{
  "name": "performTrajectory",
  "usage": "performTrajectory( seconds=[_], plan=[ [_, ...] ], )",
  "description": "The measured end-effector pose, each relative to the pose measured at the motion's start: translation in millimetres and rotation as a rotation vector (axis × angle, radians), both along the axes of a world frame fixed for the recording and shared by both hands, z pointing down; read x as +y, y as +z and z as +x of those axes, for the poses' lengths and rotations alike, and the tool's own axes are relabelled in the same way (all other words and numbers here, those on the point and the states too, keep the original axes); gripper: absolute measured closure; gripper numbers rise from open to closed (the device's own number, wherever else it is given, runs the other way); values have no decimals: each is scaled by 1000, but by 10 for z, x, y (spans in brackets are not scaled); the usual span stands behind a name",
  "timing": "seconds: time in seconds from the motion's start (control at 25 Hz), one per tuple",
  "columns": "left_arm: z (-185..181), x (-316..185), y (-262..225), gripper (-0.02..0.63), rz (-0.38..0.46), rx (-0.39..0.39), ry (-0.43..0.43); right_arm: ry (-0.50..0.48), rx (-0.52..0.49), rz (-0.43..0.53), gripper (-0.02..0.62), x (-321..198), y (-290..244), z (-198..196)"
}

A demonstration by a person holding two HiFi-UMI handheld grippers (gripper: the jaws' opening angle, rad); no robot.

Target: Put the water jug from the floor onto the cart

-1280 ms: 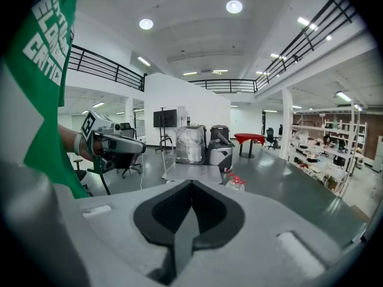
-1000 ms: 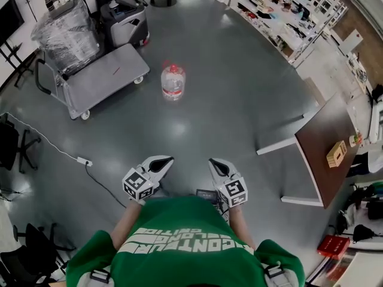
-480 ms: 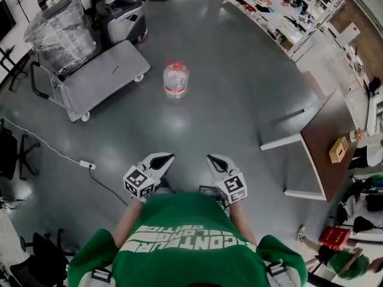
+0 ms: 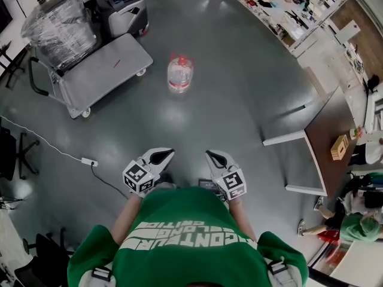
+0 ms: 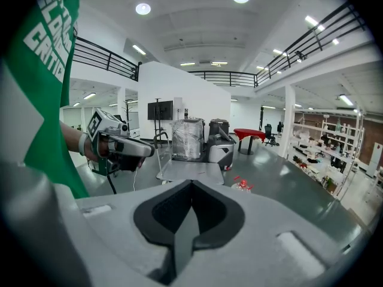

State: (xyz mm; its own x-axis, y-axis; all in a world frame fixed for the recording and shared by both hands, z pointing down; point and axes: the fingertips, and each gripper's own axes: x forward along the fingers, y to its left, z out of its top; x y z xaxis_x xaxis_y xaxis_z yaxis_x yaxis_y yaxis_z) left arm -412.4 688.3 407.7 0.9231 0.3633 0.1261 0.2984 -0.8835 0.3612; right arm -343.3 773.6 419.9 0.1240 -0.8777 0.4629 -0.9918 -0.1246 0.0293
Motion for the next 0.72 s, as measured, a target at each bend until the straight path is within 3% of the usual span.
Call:
performTrajectory(
  seconds=[0.24, 0.72],
  plan=[
    [-37, -273, 69, 594, -15, -19, -25, -30, 16, -40, 603, -270, -6, -90],
    [478, -443, 90, 592, 7, -49, -61, -96, -22, -9, 603, -643, 104, 492]
  ],
)
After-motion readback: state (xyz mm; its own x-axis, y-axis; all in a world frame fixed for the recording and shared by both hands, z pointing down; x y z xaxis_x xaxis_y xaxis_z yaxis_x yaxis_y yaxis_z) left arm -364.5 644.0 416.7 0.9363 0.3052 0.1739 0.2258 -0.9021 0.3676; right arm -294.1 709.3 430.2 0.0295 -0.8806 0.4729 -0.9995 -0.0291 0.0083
